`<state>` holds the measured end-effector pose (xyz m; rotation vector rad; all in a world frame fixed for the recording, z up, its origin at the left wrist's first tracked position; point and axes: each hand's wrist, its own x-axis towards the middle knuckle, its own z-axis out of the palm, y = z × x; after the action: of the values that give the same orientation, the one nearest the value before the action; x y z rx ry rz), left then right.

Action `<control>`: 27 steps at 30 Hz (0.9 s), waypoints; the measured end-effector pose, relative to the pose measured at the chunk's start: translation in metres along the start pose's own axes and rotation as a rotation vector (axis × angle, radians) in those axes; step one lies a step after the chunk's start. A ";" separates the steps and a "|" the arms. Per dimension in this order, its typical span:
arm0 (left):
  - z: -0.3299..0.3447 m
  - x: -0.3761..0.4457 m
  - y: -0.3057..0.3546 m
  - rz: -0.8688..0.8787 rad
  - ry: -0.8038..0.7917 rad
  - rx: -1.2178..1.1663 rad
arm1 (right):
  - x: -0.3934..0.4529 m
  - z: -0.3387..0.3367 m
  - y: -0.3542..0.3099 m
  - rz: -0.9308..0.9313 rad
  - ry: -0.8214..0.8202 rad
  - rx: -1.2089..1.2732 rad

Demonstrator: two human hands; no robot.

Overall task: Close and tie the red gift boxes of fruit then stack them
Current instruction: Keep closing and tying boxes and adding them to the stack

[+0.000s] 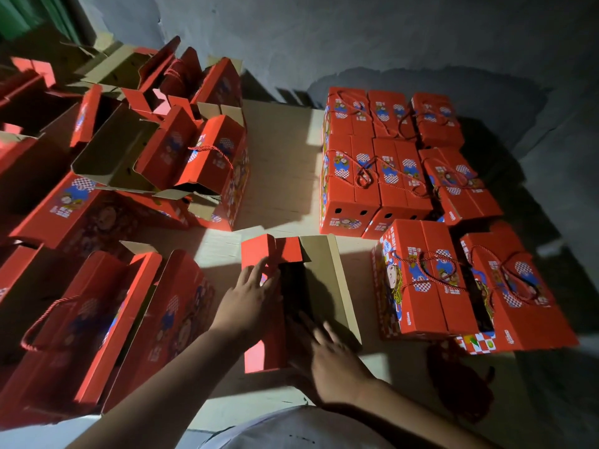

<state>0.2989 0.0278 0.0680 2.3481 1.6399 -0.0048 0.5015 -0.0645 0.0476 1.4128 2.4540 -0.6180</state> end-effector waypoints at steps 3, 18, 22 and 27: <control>0.002 0.011 0.010 -0.098 -0.031 0.019 | -0.003 -0.008 0.000 -0.035 0.147 -0.043; 0.023 0.034 0.024 -0.458 -0.058 -0.167 | -0.010 0.020 0.016 0.065 0.367 0.370; 0.034 0.035 0.024 -0.451 -0.031 -0.112 | -0.008 0.015 0.017 0.045 0.474 0.238; 0.045 0.030 0.019 -0.427 0.026 -0.199 | -0.010 0.019 0.023 0.120 0.539 0.211</control>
<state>0.3343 0.0392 0.0244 1.8275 2.0191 0.0984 0.5265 -0.0705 0.0293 2.0171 2.7253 -0.5343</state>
